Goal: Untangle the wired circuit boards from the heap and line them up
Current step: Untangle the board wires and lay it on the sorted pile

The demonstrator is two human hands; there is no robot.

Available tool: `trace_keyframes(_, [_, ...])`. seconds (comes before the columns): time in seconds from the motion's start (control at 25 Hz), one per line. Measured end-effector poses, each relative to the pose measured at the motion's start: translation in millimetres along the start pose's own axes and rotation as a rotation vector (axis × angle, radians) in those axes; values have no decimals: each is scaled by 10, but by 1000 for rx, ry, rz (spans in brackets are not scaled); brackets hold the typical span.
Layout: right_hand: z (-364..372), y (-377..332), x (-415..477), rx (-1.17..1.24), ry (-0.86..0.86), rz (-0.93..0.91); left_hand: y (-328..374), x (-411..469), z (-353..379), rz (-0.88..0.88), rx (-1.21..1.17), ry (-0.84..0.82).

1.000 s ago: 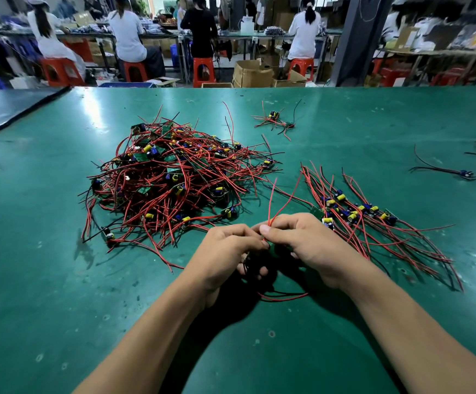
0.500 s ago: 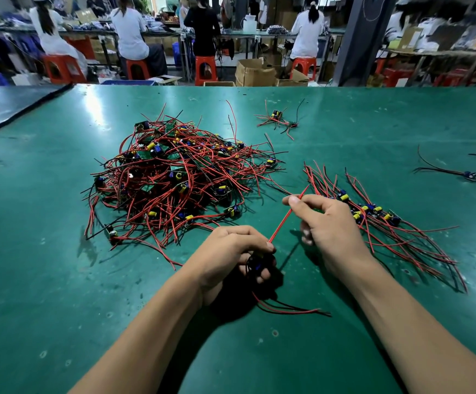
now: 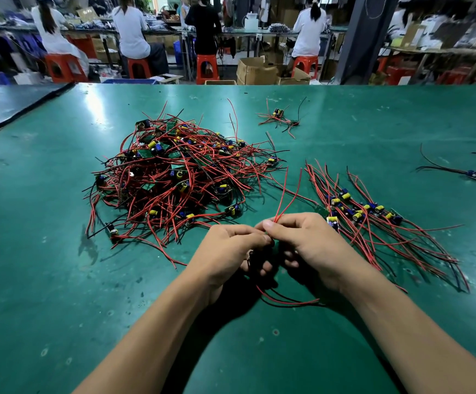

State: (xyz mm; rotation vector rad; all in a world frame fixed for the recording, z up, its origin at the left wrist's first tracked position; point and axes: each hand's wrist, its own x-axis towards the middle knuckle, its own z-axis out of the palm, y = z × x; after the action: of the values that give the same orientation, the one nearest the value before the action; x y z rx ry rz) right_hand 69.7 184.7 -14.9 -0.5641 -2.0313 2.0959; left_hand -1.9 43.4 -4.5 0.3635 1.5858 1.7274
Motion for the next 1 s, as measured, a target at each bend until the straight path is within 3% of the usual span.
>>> trace_keyframes(0.28, [-178,-80,116,73,331,-98,35,-40,-2,-12,44,-86])
trace_keyframes(0.48, [-187,-194,131,652,244,95,34,-31,-14,-9,62,-103])
trace_keyframes(0.6, [-230,-247,115,782,214,155,28,-28,-16,-18,60,-122])
trace_keyframes(0.72, [-226,-245,93,758,226,143,27,-31,-28,-23,55,-125])
trace_keyframes(1.0, [-180,-160,74,305,274,2,7,2,-49,-6,-87,-70])
